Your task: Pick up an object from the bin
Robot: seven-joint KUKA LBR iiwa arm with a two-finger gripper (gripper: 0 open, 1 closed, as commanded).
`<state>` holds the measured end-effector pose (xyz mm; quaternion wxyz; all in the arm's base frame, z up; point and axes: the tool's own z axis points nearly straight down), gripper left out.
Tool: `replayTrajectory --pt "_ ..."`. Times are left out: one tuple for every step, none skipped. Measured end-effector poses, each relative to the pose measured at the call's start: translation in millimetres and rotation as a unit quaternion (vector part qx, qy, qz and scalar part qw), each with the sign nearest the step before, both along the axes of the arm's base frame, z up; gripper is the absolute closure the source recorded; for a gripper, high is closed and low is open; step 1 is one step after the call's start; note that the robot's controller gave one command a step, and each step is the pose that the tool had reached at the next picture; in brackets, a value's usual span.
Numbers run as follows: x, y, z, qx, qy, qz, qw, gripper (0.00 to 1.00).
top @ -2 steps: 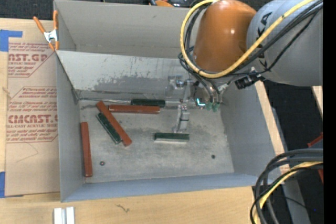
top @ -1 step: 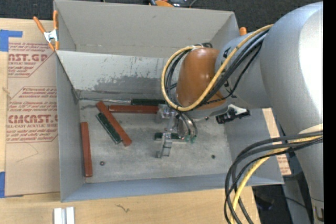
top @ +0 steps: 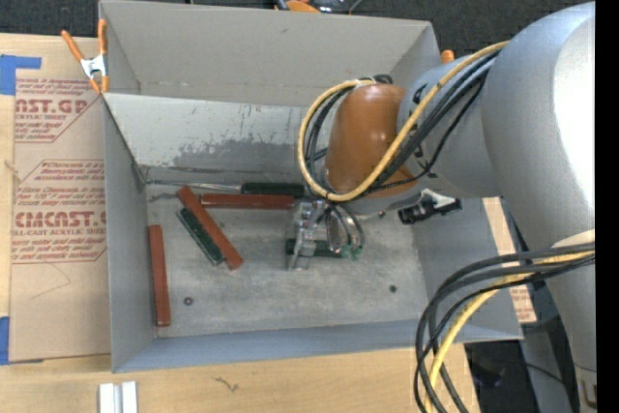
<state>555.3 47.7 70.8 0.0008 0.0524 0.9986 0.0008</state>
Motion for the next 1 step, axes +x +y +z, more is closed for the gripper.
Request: replayTrajectory --pt "26.7 34.7 166.3 0.000 -0.0048 0.011 0.9999 1.00"
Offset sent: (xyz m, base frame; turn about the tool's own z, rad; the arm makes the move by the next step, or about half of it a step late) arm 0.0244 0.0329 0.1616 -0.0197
